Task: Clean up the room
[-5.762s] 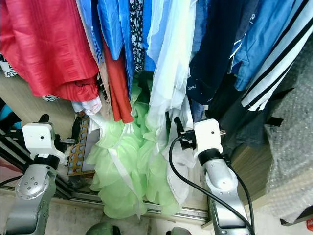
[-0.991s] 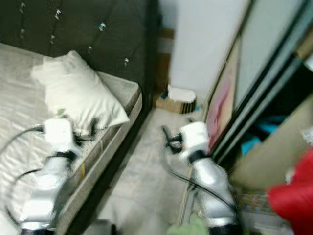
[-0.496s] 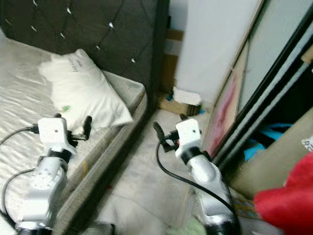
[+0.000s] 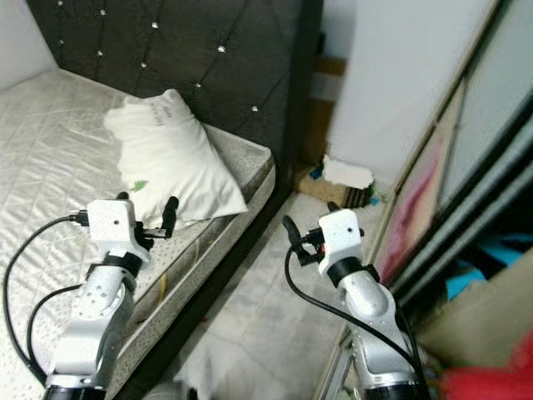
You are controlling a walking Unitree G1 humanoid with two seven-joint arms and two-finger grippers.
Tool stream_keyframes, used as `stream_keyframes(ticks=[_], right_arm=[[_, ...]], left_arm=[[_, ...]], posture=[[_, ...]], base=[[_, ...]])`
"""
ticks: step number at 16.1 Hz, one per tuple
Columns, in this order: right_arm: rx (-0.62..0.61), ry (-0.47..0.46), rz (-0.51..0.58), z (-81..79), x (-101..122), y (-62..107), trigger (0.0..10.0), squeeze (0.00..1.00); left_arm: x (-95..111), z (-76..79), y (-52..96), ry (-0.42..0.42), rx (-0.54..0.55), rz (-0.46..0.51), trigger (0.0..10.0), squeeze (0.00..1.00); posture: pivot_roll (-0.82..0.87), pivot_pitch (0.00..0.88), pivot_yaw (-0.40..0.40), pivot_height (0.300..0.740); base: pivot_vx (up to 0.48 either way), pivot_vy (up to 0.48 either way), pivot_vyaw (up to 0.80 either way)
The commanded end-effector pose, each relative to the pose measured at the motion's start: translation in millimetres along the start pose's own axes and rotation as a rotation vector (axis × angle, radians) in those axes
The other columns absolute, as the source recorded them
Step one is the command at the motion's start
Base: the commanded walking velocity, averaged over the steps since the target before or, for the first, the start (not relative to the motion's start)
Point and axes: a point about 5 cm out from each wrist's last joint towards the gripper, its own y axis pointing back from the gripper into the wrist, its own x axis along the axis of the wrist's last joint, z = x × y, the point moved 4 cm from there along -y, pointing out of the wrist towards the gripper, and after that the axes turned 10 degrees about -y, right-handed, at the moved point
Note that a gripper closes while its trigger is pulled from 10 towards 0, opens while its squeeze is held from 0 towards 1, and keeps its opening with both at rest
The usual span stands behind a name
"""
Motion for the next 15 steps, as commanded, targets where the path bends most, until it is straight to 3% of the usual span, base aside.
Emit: stream_keyframes(ticks=[1,10,15], right_arm=[[0.029,0.005,0.024,-7.2,7.4,-4.0,10.0,0.00],[0.037,0.000,0.030,-8.2,8.5,-2.5,10.0,0.00],[0.047,0.004,0.024,-9.4,6.9,-1.3,10.0,0.00]], left_arm=[[-3.7,-6.5,1.9,-0.003,0.021,-0.015,10.0,0.00],[-2.8,-1.0,4.1,0.021,-0.024,-0.006,10.0,0.00],[-4.2,-1.1,5.4,0.021,-0.020,-0.007,10.0,0.00]], posture=[[0.03,0.002,-0.086,0.740],[0.03,0.000,-0.088,0.740],[0.03,0.000,-0.090,0.740]], base=[[0.000,0.000,0.73],[0.000,0.000,0.05],[0.000,0.000,0.63]])
